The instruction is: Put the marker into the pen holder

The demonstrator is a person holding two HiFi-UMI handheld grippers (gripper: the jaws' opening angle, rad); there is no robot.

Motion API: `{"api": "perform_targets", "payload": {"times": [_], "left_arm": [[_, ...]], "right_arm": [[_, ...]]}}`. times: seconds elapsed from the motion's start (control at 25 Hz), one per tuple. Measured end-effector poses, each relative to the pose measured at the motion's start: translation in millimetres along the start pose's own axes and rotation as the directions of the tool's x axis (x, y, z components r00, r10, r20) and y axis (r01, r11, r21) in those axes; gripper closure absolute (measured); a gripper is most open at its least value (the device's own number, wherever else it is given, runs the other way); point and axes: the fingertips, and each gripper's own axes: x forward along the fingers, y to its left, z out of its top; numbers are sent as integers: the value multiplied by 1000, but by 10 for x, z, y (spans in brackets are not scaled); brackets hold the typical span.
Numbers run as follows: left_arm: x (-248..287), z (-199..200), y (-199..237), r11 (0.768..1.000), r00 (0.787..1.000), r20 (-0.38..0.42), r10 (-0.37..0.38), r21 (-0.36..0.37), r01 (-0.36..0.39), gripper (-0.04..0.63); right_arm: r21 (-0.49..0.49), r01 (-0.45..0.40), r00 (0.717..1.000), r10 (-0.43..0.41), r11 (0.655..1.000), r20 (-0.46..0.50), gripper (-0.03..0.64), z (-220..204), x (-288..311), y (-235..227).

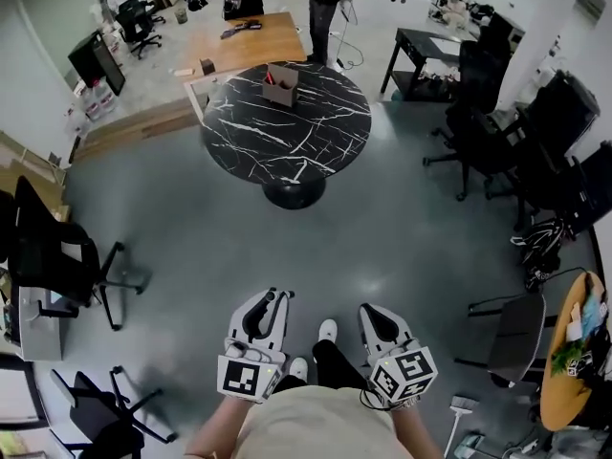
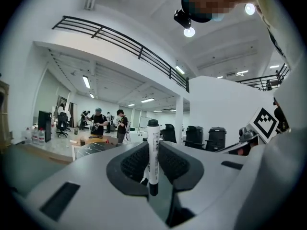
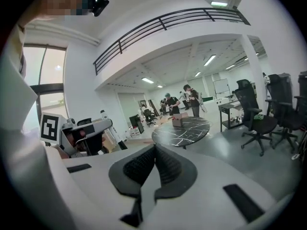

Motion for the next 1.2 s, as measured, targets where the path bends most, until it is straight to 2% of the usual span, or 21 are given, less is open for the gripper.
{"api": "perform_targets", "payload": {"times": [0.28,0.52,0.64,0.76,0.92,1.2], "left_arm": [[586,337,349,988,988,47,150,23,-151,523],[715,416,672,967,966,55,252,30,-254,523],[775,371,948,959,958,47,284,4,-285,523],[855,356,1259,957,955,59,291,-34,-289,523],[1091,320,1802,958,957,55,284,-53,-281,523],[1639,358,2891,984,983,53,176,-31,-174,523]], "right_arm": [[-74,-163,987,162,984,-19,600,515,700,-342],[-87,-223,975,221,971,-34,600,762,1187,-485],[-89,-251,968,248,964,-47,600,794,1473,-428],[-88,-260,965,255,962,-65,600,817,1765,-341],[-71,-230,970,222,971,-101,600,854,2260,-234],[-73,-173,980,165,982,-107,600,1127,3384,176]]}}
